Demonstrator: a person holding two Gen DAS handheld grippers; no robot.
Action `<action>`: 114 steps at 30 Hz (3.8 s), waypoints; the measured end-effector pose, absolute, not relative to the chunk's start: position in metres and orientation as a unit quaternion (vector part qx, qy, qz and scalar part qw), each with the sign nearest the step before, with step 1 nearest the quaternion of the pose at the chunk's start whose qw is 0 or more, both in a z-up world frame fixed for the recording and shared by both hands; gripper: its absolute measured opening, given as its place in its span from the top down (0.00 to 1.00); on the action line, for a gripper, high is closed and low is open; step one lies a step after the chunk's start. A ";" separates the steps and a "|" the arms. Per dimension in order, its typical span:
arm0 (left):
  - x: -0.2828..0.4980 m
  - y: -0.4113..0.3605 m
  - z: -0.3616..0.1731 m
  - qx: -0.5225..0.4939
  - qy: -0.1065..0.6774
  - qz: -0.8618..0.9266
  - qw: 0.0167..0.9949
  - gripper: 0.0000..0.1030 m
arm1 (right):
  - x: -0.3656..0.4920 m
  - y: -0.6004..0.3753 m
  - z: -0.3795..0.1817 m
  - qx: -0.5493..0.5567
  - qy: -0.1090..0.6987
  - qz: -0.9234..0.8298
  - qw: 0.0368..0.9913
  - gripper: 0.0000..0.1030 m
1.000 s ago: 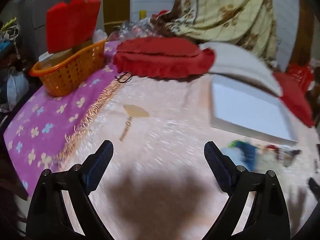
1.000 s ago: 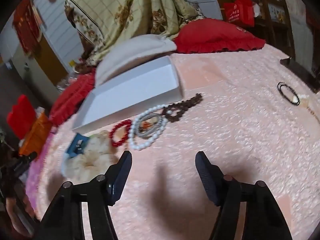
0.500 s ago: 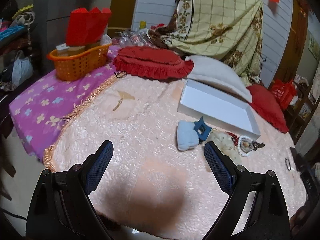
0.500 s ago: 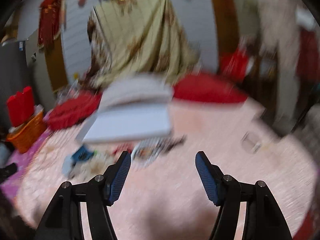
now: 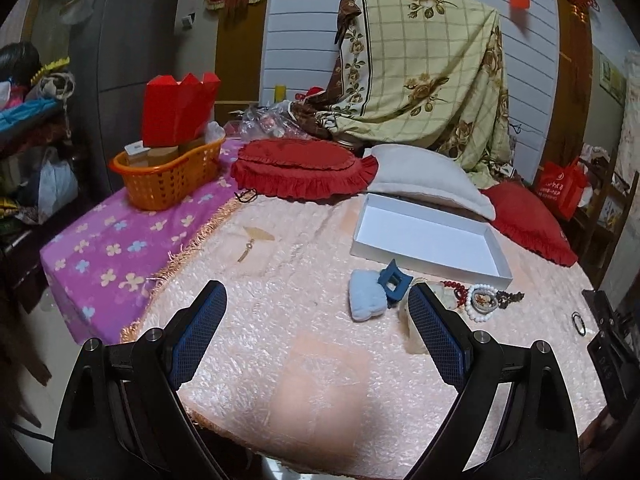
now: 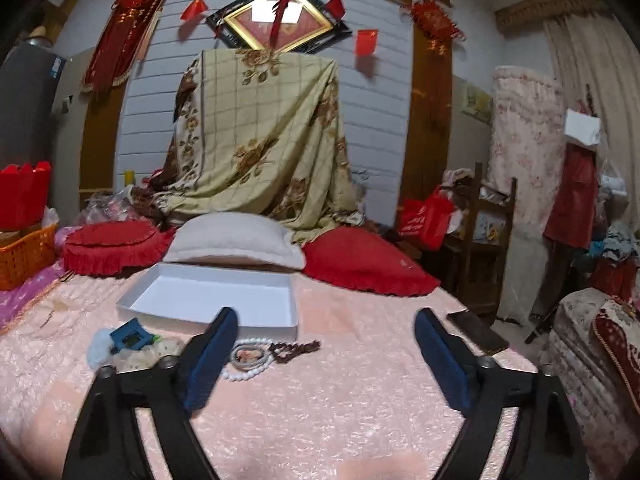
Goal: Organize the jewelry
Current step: 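Move both tools toward the jewelry lying beside the white box, then grasp the cream scrunchie with the left tool while the right tool grasps the dark brown bead bracelet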
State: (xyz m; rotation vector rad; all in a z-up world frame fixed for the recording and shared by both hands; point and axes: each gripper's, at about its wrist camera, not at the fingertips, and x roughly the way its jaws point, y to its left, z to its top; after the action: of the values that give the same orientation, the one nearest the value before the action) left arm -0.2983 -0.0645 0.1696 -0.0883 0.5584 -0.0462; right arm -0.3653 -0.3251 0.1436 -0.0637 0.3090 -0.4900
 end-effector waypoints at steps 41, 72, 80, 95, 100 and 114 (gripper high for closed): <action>-0.293 -0.093 0.149 0.040 0.327 -0.010 0.944 0.10 | -0.331 -0.330 0.080 0.088 0.339 -0.100 0.931 0.31; -0.296 -0.094 0.145 0.021 0.349 -0.032 0.936 0.10 | -0.330 -0.317 0.066 0.076 0.361 -0.090 0.925 0.31; -0.298 -0.095 0.143 0.020 0.352 -0.033 0.935 0.10 | -0.332 -0.318 0.064 0.078 0.362 -0.089 0.925 0.31; -0.268 -0.096 0.127 0.017 0.374 -0.057 0.926 0.10 | -0.326 -0.345 0.062 0.093 0.366 -0.104 0.920 0.30; -0.242 -0.117 0.112 0.012 0.407 -0.109 0.907 0.10 | -0.315 -0.375 0.058 0.128 0.374 -0.108 0.912 0.30; -0.163 -0.196 0.056 0.025 0.468 -0.196 0.861 0.10 | -0.231 -0.482 0.039 0.227 0.400 -0.125 0.879 0.40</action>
State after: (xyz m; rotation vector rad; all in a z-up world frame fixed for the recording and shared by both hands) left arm -0.1627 -0.1963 0.0558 0.0516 0.9824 -0.4118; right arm -0.2309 -0.4821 0.0394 0.4724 0.8341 -0.2598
